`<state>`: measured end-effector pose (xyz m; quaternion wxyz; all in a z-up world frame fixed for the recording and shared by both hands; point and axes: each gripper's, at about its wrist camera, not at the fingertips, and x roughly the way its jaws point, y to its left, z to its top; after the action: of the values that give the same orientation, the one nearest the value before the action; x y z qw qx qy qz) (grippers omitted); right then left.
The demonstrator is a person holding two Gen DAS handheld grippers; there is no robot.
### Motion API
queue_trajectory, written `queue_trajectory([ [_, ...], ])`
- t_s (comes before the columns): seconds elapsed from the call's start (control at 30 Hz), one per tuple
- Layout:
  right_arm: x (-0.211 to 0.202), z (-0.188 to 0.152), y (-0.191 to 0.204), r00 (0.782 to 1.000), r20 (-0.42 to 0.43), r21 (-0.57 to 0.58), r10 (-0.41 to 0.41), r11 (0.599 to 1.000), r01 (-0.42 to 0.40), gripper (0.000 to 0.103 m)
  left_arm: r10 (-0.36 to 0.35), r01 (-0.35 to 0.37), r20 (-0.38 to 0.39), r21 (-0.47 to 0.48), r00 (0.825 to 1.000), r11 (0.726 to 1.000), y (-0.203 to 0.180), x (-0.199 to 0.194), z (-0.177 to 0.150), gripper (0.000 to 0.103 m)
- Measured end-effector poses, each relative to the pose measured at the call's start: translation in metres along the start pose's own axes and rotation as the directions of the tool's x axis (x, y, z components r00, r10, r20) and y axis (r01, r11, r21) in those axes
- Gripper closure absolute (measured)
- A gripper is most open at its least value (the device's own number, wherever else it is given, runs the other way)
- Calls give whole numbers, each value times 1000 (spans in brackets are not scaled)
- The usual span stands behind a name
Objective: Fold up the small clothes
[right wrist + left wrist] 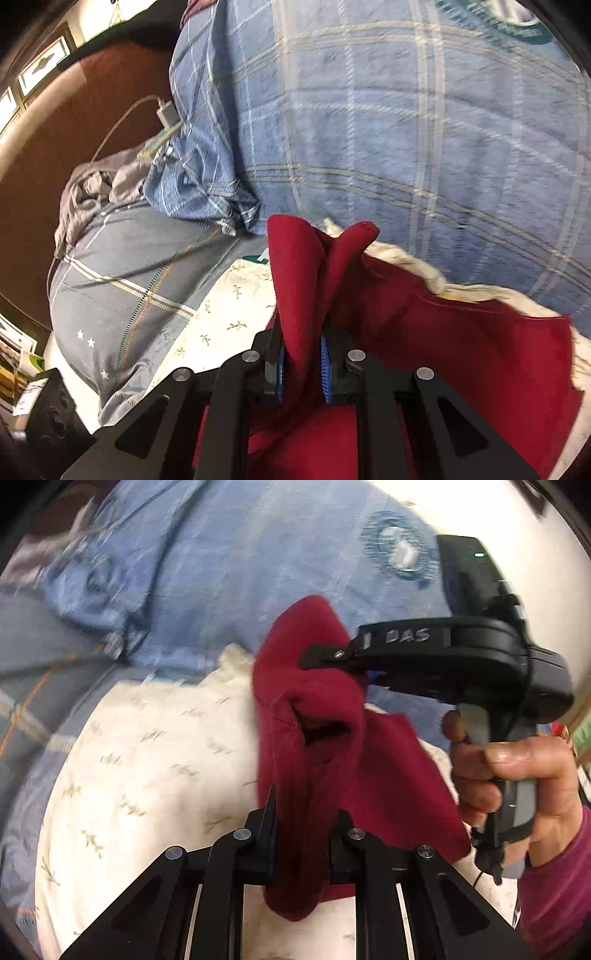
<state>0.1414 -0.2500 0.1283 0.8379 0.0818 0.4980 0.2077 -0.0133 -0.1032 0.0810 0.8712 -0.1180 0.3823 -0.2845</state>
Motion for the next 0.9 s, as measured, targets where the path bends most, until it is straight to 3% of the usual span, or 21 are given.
queue_trajectory([
  [0.27, -54, -16, -57, 995, 61, 60, -74, 996, 70, 89, -58, 62, -47, 91, 997, 994, -66, 21, 14, 89],
  [0.5, -92, -40, -133, 987, 75, 180, -139, 976, 124, 89, -87, 109, -117, 197, 989, 974, -134, 77, 12, 89],
  [0.73, -72, -70, -191, 986, 6, 294, -169, 942, 160, 89, -56, 105, -224, 212, 973, 972, -160, 131, -4, 88],
  [0.8, -58, -79, -204, 988, -32, 331, -151, 931, 153, 86, -56, 116, -267, 214, 962, 970, -160, 139, -8, 77],
  [0.83, -57, -84, -212, 990, -30, 372, -135, 918, 137, 78, -68, 134, -282, 223, 957, 965, -159, 138, -8, 74],
  [0.9, -64, -90, -224, 995, -7, 437, -102, 895, 95, 75, -75, 147, -284, 243, 956, 959, -156, 125, -5, 58],
])
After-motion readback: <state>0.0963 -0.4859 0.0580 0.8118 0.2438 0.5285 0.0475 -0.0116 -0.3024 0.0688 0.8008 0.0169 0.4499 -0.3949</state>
